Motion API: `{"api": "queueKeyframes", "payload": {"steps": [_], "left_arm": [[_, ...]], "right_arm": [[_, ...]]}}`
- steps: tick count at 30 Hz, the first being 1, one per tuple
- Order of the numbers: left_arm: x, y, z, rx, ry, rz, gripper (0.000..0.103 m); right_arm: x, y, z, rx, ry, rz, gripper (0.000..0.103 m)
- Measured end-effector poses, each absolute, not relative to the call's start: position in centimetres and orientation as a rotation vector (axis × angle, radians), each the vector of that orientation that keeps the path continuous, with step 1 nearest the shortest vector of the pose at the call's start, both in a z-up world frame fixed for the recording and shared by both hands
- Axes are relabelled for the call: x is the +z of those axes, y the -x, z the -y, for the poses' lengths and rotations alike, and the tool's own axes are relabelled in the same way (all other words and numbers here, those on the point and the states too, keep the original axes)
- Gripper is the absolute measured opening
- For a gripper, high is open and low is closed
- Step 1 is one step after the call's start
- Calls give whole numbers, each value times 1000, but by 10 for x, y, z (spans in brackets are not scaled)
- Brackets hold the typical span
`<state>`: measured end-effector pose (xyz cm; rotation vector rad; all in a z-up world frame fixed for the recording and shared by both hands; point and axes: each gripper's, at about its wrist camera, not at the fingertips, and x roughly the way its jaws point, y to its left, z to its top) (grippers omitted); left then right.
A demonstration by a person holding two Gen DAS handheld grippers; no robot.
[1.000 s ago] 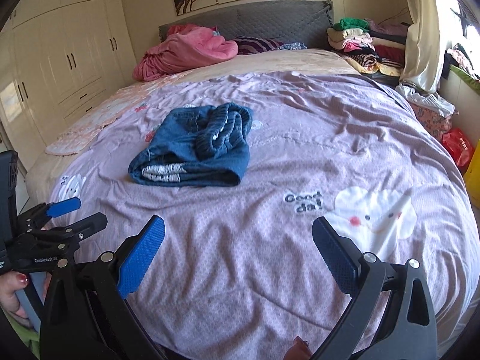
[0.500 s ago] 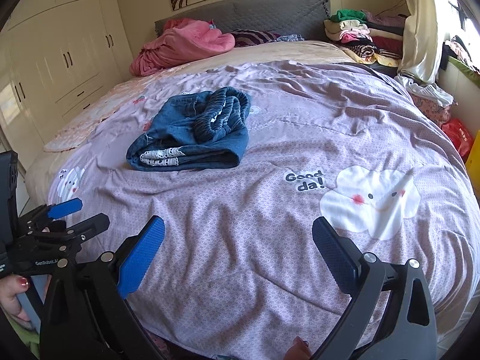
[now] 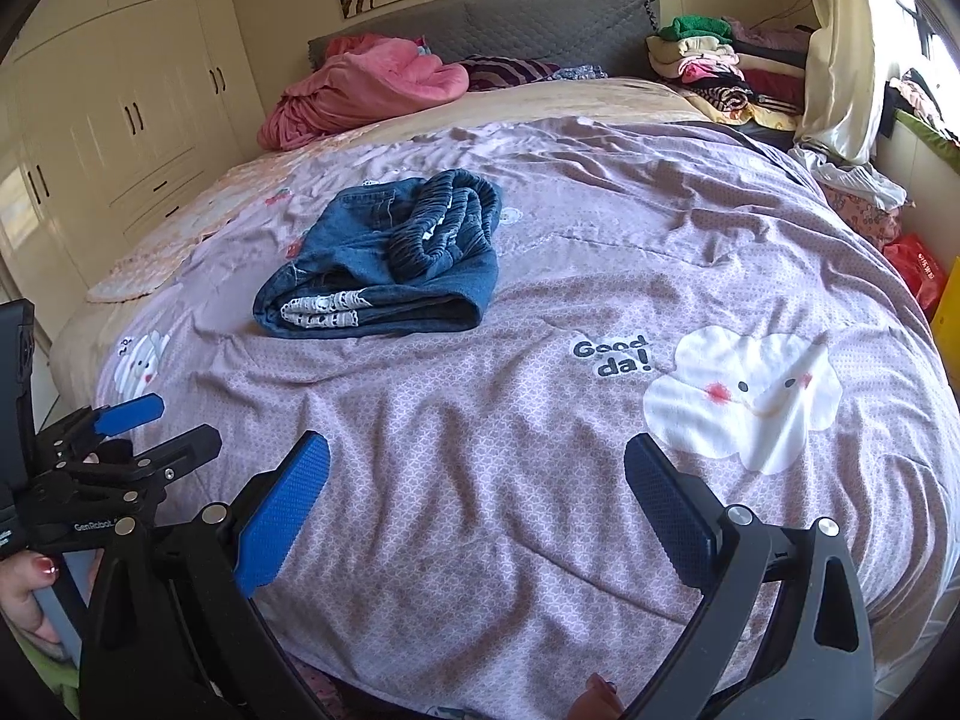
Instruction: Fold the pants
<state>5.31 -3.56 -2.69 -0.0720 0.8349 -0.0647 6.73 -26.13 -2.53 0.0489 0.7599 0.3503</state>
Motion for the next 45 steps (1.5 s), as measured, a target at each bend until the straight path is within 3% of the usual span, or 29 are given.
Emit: {"api": "queueKeyframes", "payload": {"steps": [45], "left_arm": [[-21, -50, 32, -57, 78, -836, 93]], "right_arm": [[-24, -64, 260, 344, -44, -765, 98]]}}
